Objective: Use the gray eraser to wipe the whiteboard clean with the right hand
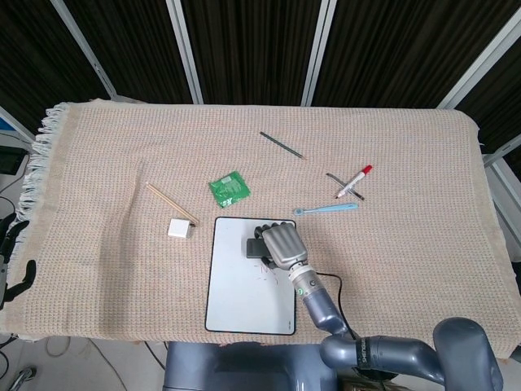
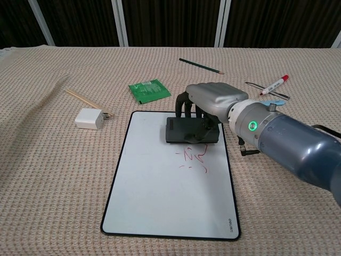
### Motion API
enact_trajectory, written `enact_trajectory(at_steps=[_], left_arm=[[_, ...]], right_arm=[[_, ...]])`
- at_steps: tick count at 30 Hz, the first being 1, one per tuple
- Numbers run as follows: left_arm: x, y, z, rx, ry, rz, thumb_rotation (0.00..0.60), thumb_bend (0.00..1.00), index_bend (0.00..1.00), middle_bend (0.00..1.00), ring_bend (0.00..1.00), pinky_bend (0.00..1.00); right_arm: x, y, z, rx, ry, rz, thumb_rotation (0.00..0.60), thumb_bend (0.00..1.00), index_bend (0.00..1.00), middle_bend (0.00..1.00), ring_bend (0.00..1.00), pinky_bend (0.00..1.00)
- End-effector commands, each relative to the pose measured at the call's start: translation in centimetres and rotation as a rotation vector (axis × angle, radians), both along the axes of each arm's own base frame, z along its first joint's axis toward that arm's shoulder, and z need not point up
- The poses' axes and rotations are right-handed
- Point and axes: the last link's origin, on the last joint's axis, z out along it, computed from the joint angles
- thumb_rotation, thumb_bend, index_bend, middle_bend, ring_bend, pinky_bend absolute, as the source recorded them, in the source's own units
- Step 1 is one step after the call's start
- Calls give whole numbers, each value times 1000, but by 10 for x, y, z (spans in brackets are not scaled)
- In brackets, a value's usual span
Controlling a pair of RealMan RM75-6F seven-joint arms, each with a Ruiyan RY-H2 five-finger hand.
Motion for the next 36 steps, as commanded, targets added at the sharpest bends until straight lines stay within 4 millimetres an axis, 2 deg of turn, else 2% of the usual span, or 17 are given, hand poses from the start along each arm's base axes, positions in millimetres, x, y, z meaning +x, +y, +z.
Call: enact_trajectory(at_steps=[1,9,27,31,36], left_arm=[[0,0,0,0,-1,0,600,461,131,9,0,0],[0,0,0,-2,1,0,600,461,130,9,0,0],[0,0,0,1,6,0,600,461,131,9,0,0],[0,0,0,3,7,-1,600,462,131,9,0,0],[0,0,0,3,8,0,600,462,131,9,0,0]], right_arm=[[-2,2,-3,-2,18,8,600,405,464,502,468,507],[-12,19,-4,35,38,26,600,406,469,505,469,506],[-28,85,5,144,34,104,600,406,478,506,471,507],[-29,87,4,145,34,112,600,404,478,506,470,507],[-27,77,1,111,32,110,600,405,478,507,471,507]])
